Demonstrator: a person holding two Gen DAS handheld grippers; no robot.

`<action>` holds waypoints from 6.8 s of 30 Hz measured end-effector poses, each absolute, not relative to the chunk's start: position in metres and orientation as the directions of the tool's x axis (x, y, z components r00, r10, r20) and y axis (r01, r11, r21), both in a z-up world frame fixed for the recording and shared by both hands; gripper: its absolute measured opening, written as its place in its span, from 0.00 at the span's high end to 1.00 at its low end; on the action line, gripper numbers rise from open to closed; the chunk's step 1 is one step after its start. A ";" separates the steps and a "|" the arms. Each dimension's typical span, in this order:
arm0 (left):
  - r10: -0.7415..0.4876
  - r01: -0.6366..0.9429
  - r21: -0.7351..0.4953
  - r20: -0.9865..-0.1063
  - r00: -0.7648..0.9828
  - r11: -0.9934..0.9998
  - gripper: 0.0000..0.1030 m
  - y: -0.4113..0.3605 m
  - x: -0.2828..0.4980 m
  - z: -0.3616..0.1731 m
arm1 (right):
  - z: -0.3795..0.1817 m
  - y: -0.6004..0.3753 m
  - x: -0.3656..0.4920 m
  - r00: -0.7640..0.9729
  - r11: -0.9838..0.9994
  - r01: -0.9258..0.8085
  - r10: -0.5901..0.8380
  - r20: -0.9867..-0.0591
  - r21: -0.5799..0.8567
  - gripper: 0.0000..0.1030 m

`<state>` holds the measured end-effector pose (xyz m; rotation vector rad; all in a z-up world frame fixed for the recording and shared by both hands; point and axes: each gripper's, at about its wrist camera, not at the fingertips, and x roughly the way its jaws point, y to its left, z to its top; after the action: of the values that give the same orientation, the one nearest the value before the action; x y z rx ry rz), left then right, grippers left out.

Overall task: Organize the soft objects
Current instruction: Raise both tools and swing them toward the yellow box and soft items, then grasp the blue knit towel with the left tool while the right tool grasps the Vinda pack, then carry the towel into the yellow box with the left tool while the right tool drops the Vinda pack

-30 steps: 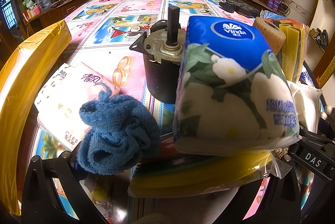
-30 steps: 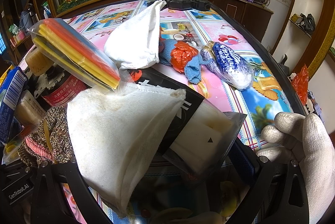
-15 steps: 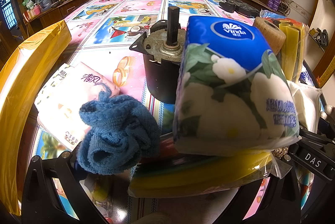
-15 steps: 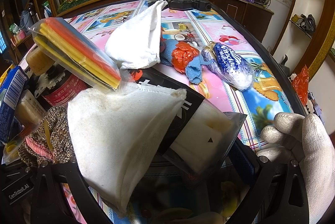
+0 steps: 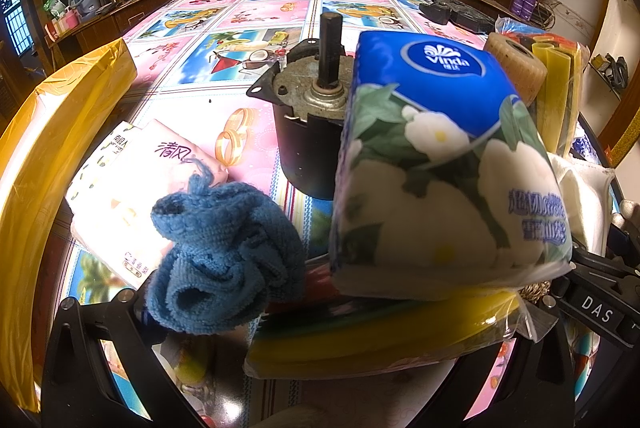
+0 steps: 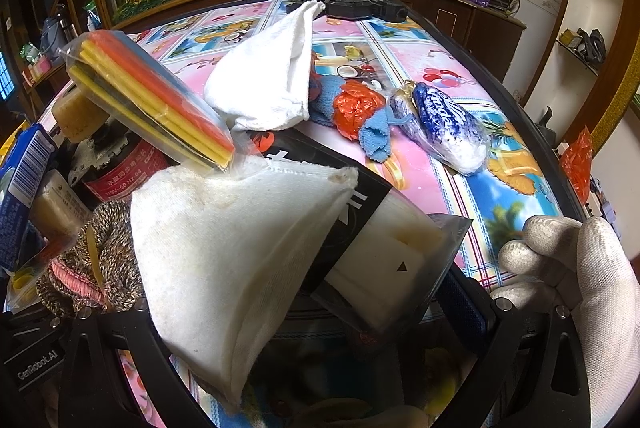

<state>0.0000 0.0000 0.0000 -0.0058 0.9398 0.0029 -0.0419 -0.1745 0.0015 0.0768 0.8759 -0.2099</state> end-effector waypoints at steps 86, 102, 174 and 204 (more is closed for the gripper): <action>-0.004 -0.065 -0.106 -0.549 0.836 0.992 0.00 0.112 -0.128 0.077 | 0.060 -0.107 -0.142 0.799 0.899 0.341 -0.431 -0.419 -0.274 0.02; -0.142 0.052 -0.153 -0.669 0.730 0.987 0.00 0.127 -0.107 0.066 | 0.043 -0.202 -0.113 0.775 0.963 0.200 -0.044 -0.630 0.178 0.19; -0.373 0.027 -0.501 -0.608 0.701 0.865 0.60 0.252 -0.064 0.072 | 0.144 0.001 -0.044 0.651 0.904 -0.354 0.421 -0.632 0.238 0.63; -0.392 -0.115 -0.638 -0.594 0.703 0.762 0.36 0.320 0.023 0.060 | 0.124 0.102 0.081 0.600 0.915 -0.367 0.370 -0.709 0.167 0.53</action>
<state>0.0231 0.3201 0.0602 -0.7048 0.7916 -0.1690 0.0810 0.1024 0.1239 0.0042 0.8231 0.4271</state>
